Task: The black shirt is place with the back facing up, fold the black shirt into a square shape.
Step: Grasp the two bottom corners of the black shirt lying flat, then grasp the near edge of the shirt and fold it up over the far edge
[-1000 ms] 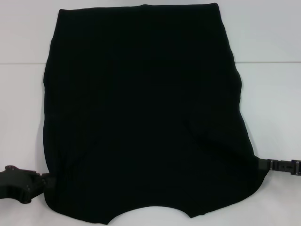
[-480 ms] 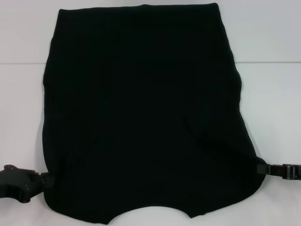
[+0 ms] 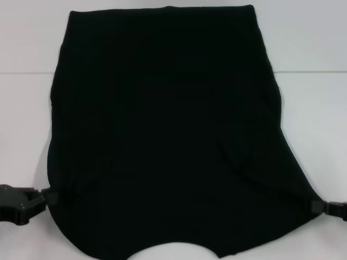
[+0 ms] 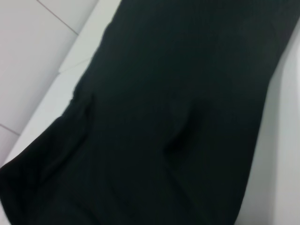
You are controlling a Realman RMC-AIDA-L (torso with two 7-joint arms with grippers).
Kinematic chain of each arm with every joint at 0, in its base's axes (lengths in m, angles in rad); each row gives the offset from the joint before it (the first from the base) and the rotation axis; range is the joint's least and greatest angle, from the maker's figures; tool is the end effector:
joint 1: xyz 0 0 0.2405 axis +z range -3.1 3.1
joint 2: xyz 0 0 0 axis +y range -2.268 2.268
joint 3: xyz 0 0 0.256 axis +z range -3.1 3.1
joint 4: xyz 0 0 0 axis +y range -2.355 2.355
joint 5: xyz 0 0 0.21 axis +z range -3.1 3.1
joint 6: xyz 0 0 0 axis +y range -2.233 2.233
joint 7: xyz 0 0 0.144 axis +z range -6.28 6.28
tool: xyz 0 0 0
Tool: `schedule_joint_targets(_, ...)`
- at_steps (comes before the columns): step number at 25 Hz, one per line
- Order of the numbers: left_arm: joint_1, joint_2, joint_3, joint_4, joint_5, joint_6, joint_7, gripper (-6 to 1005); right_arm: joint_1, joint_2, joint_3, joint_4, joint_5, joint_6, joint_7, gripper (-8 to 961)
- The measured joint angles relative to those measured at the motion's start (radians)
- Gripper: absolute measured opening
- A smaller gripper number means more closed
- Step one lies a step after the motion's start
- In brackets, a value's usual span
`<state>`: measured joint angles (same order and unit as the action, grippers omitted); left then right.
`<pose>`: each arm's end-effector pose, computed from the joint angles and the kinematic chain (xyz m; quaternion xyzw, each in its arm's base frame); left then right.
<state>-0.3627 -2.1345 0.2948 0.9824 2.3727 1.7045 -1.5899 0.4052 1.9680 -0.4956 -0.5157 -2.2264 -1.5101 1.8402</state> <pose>-0.3435 0.2635 0.0595 -0.8813 -0.3889 -0.1599 0.2158 0.3600 0.2799 0.0268 -0.8028 0.5475 0.1963 0.1310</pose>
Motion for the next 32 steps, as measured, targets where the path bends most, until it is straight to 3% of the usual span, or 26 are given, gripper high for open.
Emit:
schedule_joint_targets(7,0.023,0.011,-0.117,-0.001,-0.011,0.136,-0.013,81,-0.106,-0.006,0.056,-0.004,-0.004,-0.142,-0.112,32)
schedule_joint_targets(17,0.107,0.017,-0.13,0.0,0.0,0.282,-0.016,81,-0.259,-0.018,0.084,-0.026,-0.007,-0.272,-0.246,32)
schedule_joint_targets(24,0.105,0.017,-0.131,-0.006,0.009,0.304,-0.018,82,-0.256,-0.022,0.09,-0.027,-0.007,-0.299,-0.252,31)
schedule_joint_targets(28,0.058,0.028,-0.131,-0.038,0.005,0.291,-0.028,82,-0.212,-0.023,0.105,-0.027,-0.007,-0.301,-0.245,31)
schedule_joint_targets(32,-0.031,0.053,-0.131,-0.09,-0.008,0.239,-0.065,82,-0.152,-0.024,0.151,-0.027,-0.004,-0.302,-0.24,31)
